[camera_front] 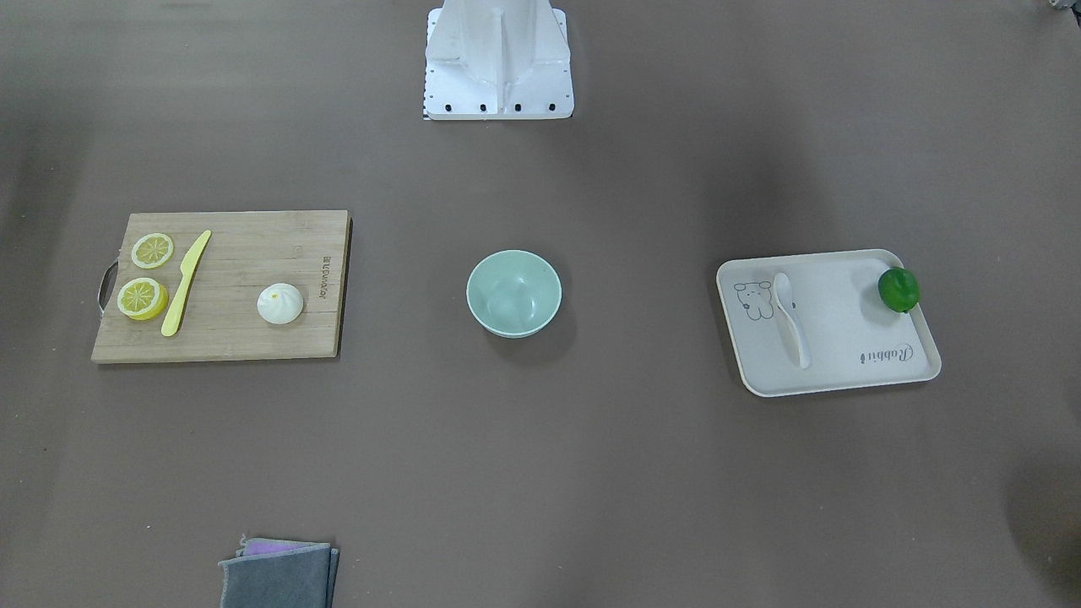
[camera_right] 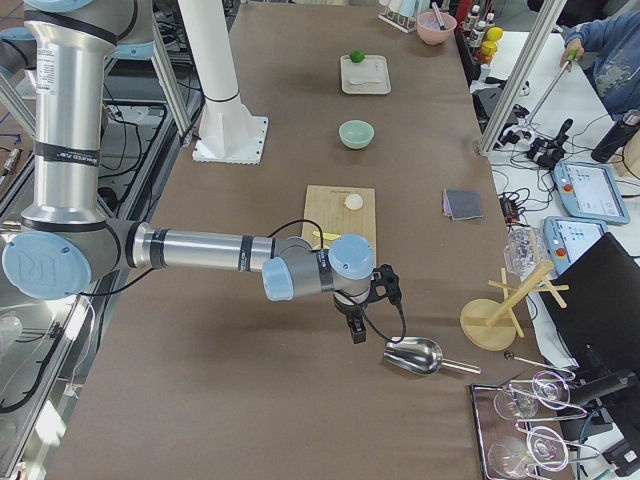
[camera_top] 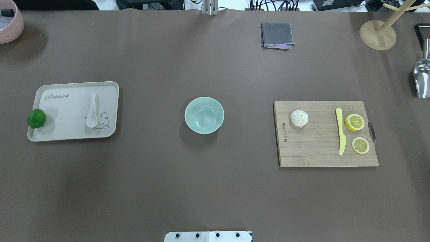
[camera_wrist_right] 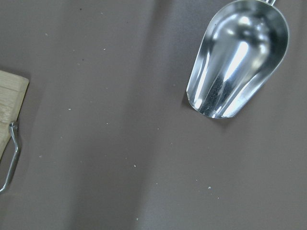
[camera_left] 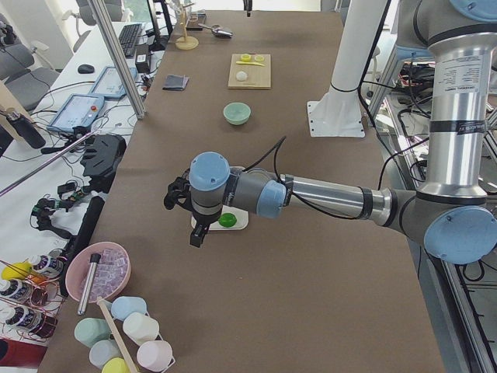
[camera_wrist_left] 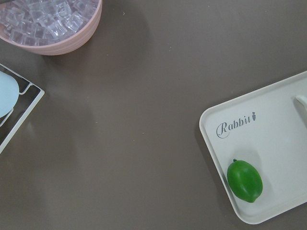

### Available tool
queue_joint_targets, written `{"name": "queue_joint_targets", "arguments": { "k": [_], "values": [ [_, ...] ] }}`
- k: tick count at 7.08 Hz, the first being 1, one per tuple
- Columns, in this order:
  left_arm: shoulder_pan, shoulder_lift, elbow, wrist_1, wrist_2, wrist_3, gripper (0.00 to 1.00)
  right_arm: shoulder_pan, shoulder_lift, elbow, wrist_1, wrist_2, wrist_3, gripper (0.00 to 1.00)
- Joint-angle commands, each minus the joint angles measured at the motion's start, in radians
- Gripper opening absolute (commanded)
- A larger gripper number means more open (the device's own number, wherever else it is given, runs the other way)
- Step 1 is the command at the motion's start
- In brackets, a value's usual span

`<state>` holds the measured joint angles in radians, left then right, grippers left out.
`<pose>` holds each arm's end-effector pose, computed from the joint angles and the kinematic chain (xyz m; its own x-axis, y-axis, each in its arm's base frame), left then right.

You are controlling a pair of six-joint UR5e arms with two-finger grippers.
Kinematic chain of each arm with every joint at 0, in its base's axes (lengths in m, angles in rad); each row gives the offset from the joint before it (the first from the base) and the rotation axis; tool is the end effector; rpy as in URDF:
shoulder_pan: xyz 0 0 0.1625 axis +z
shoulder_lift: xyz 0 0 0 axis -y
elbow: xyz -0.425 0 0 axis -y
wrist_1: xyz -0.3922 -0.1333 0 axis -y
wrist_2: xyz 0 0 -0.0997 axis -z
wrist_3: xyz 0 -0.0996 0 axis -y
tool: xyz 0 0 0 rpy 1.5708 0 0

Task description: Put spoon and bun in bowl

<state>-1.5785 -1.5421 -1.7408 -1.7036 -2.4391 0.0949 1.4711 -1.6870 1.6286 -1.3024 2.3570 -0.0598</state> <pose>-0.0611 -0.4890 0.5671 0.6455 0.2919 -0.7058 -0.0540 0.9392 0.3391 0.0173 -0.4584 0.6556 0.6813 -0.2749 0.6784 0.1383 0.9585 0.2495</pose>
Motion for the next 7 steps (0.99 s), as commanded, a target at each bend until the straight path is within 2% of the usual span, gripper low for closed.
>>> {"name": "queue_joint_targets", "arguments": {
  "k": [1, 4, 7],
  "values": [
    [-0.001, 0.017, -0.003, -0.019, -0.003, 0.000, 0.98, 0.000, 0.000, 0.000, 0.000, -0.005, -0.002, 1.00],
    [-0.006, 0.062, -0.028, -0.021, -0.001, 0.002, 0.98, 0.000, 0.000, 0.010, 0.011, -0.007, -0.003, 1.00],
    [-0.005, 0.062, -0.017, -0.021, 0.000, 0.002, 0.98, 0.000, -0.002, 0.008, 0.017, -0.007, -0.006, 1.00]
  ]
}}
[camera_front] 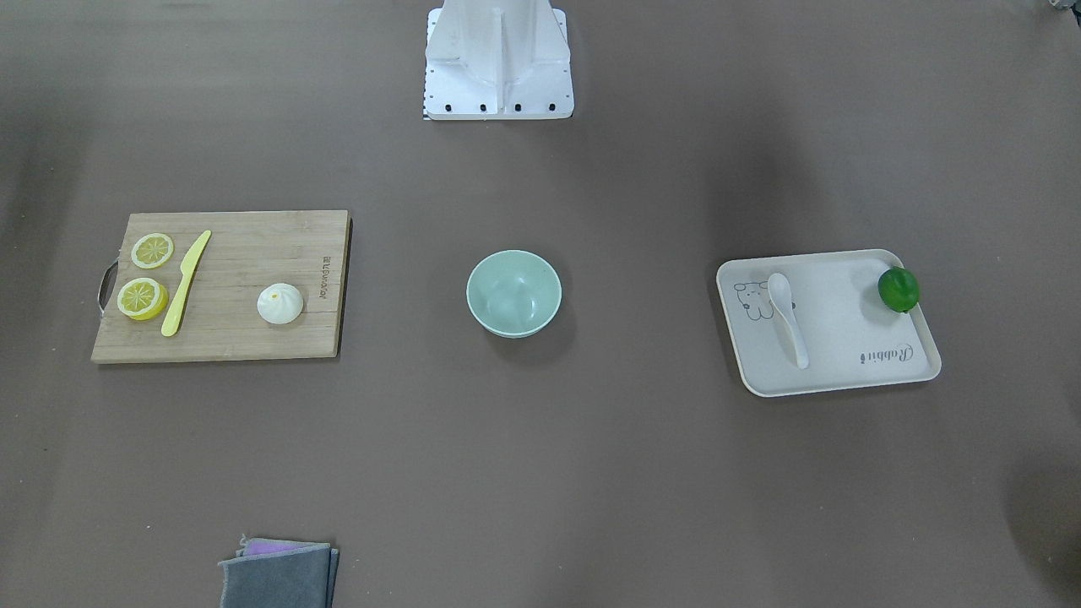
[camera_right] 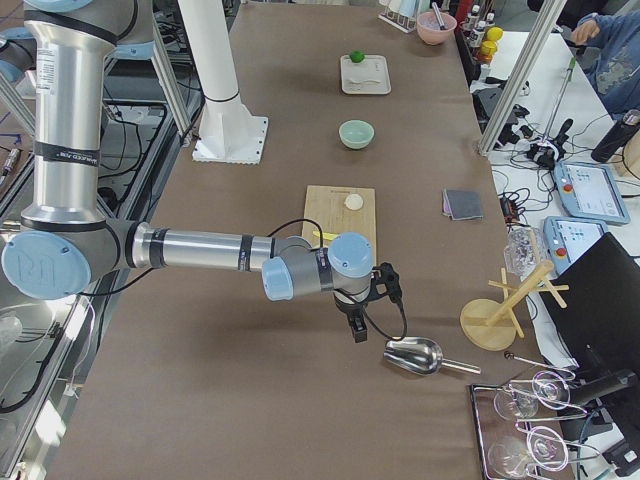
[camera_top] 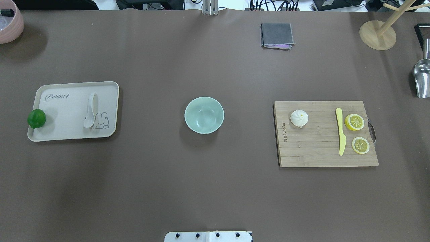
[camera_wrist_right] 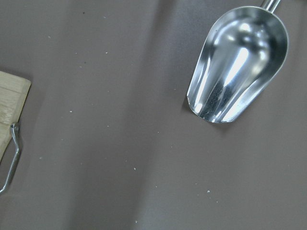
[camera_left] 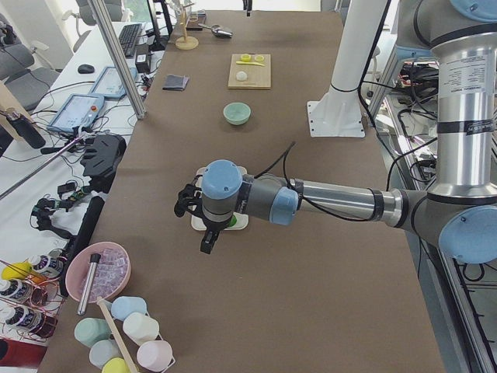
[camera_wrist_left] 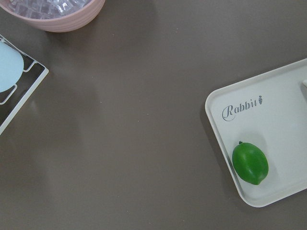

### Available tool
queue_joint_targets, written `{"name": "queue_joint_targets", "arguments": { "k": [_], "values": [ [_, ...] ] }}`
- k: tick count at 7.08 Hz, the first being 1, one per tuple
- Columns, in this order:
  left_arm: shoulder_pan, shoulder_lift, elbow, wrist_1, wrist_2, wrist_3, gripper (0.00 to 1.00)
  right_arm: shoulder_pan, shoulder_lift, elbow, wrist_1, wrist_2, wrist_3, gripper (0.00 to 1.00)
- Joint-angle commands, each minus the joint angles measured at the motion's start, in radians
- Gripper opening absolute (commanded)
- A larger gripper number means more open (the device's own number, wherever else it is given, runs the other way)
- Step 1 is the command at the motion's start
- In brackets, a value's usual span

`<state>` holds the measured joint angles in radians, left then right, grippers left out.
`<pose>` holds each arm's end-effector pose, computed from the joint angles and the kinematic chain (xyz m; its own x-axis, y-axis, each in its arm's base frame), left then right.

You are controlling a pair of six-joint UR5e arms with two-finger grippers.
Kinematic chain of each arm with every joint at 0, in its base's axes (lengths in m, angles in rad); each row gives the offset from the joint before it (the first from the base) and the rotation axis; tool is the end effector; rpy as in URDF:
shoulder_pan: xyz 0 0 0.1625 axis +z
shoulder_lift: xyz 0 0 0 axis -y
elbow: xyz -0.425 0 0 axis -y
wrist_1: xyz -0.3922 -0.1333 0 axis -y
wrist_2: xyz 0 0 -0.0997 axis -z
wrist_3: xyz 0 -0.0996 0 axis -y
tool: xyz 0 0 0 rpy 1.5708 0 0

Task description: Put spoon and bun in bowl

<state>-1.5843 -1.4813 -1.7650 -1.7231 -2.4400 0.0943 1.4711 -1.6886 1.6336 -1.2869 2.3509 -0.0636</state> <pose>-0.0635 -0.4640 0.5816 0.6463 0.2757 -0.7115 -0.0480 0.9453 0.3226 0.0177 -0.4589 0.6524 0.6839 -0.2907 0.6692 0.1407 0.9525 0.2700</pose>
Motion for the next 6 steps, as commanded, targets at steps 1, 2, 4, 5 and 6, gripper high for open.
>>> {"name": "queue_joint_targets", "arguments": {
  "k": [1, 2, 4, 5, 6],
  "values": [
    [0.001, 0.001, 0.015, -0.001, -0.002, 0.004, 0.98, 0.000, 0.001, 0.000, 0.001, 0.001, -0.002, 1.00],
    [0.004, -0.011, 0.024, -0.004, 0.001, 0.001, 0.98, 0.000, 0.001, 0.008, 0.001, 0.005, -0.004, 1.00],
    [0.003, -0.013, 0.016, -0.009, -0.008, 0.002, 0.98, 0.000, 0.001, 0.011, 0.001, 0.005, -0.004, 1.00],
    [0.004, -0.007, 0.015, -0.015, -0.010, -0.001, 0.98, 0.000, 0.001, 0.011, 0.001, 0.002, -0.001, 1.00],
    [0.004, -0.007, 0.015, -0.015, -0.010, -0.001, 0.98, 0.002, 0.003, 0.014, 0.001, 0.004, -0.001, 1.00]
  ]
}}
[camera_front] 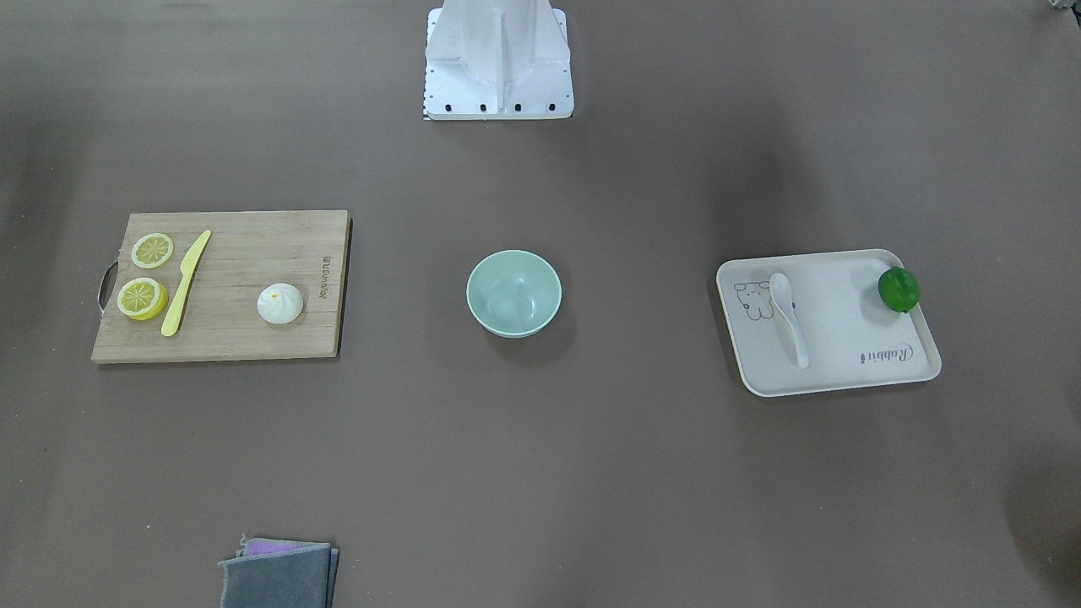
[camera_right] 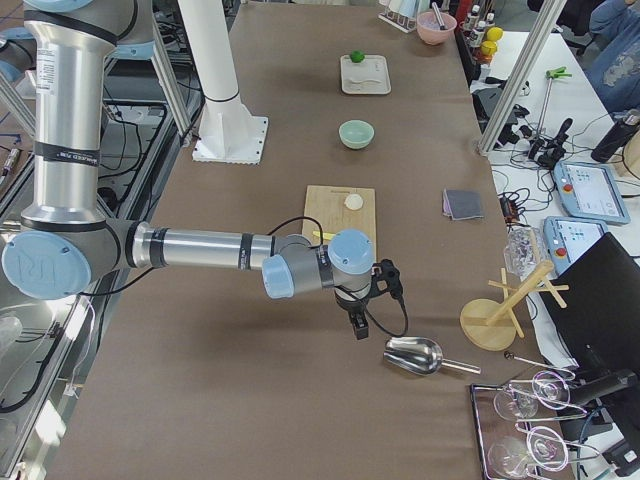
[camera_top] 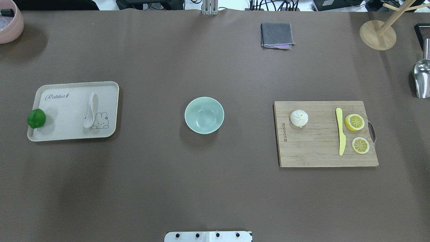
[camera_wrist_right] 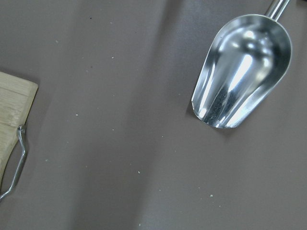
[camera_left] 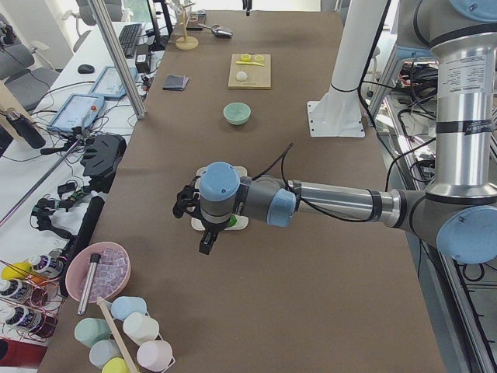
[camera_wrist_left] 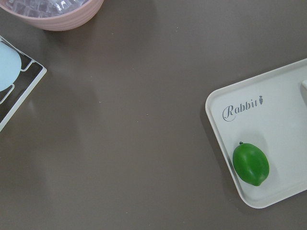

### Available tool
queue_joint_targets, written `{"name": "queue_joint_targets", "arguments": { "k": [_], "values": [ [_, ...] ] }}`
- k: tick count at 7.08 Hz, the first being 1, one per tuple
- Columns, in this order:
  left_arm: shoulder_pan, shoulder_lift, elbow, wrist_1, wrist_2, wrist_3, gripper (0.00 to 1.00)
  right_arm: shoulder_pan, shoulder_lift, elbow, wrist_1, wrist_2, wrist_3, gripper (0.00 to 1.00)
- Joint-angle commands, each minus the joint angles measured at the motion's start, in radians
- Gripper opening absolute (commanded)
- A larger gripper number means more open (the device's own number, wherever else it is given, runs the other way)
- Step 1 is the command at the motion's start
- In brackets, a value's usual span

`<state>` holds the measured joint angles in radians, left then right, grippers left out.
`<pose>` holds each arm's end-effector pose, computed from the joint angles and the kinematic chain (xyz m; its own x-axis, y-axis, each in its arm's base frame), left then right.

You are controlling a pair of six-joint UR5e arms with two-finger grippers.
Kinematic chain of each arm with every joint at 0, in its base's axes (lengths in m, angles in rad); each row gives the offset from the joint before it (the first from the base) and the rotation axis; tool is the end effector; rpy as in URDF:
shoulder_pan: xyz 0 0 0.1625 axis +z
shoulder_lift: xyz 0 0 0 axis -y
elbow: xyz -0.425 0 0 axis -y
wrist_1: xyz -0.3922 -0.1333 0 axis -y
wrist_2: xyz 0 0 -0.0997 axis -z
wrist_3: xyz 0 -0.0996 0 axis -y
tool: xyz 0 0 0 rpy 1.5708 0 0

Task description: Put spoon and bun in bowl

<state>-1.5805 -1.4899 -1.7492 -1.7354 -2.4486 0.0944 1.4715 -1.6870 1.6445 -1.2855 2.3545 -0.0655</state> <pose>-0.0612 -0.4682 0.5835 0.6388 0.2833 -0.7153 -0.0511 0.9433 0.3280 0.0174 -0.4603 0.6458 0.6802 -0.3018 0.6680 0.1410 0.9482 0.2848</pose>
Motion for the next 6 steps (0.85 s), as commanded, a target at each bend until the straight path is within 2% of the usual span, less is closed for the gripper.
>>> {"name": "queue_joint_targets", "arguments": {
  "k": [1, 3, 4, 5, 6],
  "values": [
    [0.000, 0.000, -0.006, -0.006, -0.001, -0.001, 0.98, 0.001, -0.002, -0.003, 0.000, 0.000, 0.000, 1.00],
    [0.000, -0.007, -0.016, -0.051, -0.001, -0.066, 0.98, 0.003, -0.010, -0.012, 0.038, 0.002, 0.001, 1.00],
    [0.005, -0.006, -0.009, -0.131, -0.001, -0.205, 0.98, 0.001, -0.020, -0.020, 0.105, 0.003, 0.007, 1.00],
    [0.072, -0.045, -0.013, -0.183, 0.011, -0.419, 0.98, 0.001, -0.020, -0.019, 0.136, 0.015, 0.009, 1.00],
    [0.170, -0.093, 0.000, -0.182, 0.017, -0.556, 0.97, 0.000, -0.016, -0.011, 0.144, 0.041, 0.036, 1.00]
  ]
}}
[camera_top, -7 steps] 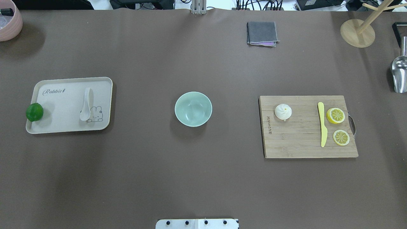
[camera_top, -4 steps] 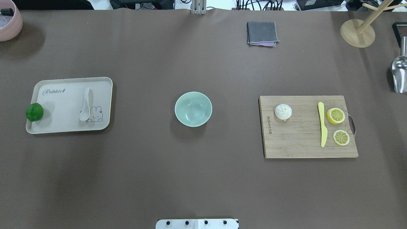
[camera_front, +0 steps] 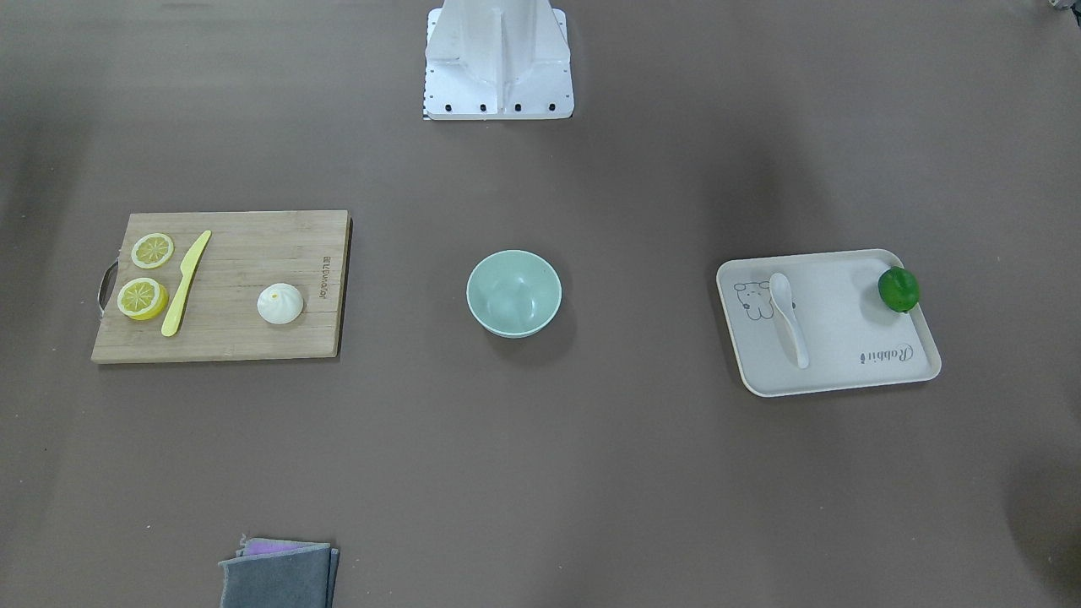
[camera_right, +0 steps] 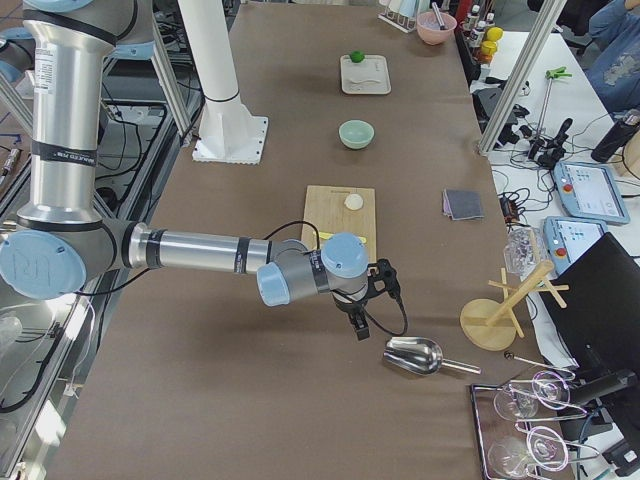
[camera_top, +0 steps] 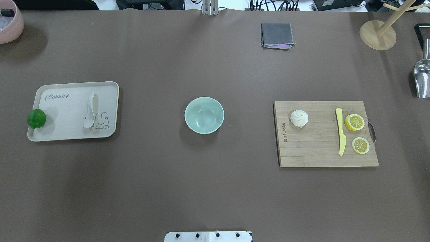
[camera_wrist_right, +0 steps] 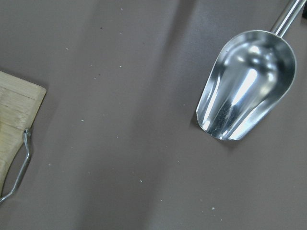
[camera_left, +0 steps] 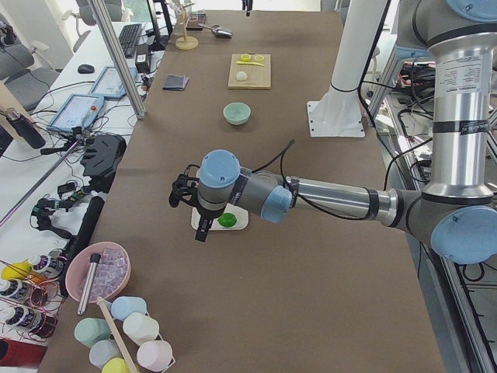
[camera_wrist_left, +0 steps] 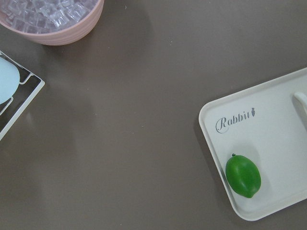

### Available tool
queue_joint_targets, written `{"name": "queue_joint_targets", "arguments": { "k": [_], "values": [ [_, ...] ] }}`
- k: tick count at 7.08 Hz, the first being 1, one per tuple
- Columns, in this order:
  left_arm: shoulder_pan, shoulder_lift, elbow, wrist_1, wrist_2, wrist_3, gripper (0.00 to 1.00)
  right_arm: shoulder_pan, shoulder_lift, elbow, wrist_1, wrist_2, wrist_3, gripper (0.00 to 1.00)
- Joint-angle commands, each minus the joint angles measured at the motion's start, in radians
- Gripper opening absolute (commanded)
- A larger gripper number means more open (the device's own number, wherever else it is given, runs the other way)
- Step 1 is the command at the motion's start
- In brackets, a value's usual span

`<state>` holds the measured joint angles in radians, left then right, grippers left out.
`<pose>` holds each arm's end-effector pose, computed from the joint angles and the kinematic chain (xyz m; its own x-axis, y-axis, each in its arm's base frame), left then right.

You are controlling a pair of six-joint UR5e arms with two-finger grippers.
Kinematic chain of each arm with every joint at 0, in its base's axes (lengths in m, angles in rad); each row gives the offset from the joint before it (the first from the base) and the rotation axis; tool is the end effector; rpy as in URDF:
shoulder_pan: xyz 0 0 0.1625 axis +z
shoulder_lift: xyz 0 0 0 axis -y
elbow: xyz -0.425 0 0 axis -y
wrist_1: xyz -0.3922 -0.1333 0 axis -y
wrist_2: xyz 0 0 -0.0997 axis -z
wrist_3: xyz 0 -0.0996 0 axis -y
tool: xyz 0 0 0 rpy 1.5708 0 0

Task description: Put spoon and bun in bowl

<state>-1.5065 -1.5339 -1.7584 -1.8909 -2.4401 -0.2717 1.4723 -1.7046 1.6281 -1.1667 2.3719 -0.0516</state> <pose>-0.0256 -0.4928 0.5404 0.6143 0.1344 -0.7775 0.1117 0.9607 0.2543 0.0171 -0.4549 0.6472 0.6641 -0.3466 0.6624 0.1275 0.9256 0.3564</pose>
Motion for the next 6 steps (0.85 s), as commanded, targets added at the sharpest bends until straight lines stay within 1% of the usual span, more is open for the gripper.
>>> {"name": "queue_joint_targets", "arguments": {
  "k": [1, 2, 3, 4, 5, 6],
  "values": [
    [0.191, -0.108, 0.010, -0.027, 0.074, -0.316, 0.97, -0.035, 0.017, 0.030, 0.027, 0.049, 0.133, 1.00],
    [0.298, -0.156, 0.011, -0.022, 0.167, -0.421, 0.97, -0.112, 0.038, 0.091, 0.025, 0.049, 0.257, 1.00],
    [0.383, -0.198, 0.031, -0.022, 0.220, -0.485, 0.95, -0.201, 0.066, 0.113, 0.027, 0.044, 0.354, 1.00],
    [0.435, -0.240, 0.089, -0.023, 0.245, -0.512, 0.93, -0.275, 0.121, 0.119, 0.025, 0.035, 0.510, 1.00],
    [0.478, -0.296, 0.146, -0.023, 0.246, -0.540, 0.92, -0.347, 0.176, 0.121, 0.027, 0.000, 0.650, 1.00],
    [0.526, -0.334, 0.184, -0.023, 0.248, -0.569, 0.88, -0.453, 0.204, 0.154, 0.025, -0.088, 0.768, 1.00]
  ]
}}
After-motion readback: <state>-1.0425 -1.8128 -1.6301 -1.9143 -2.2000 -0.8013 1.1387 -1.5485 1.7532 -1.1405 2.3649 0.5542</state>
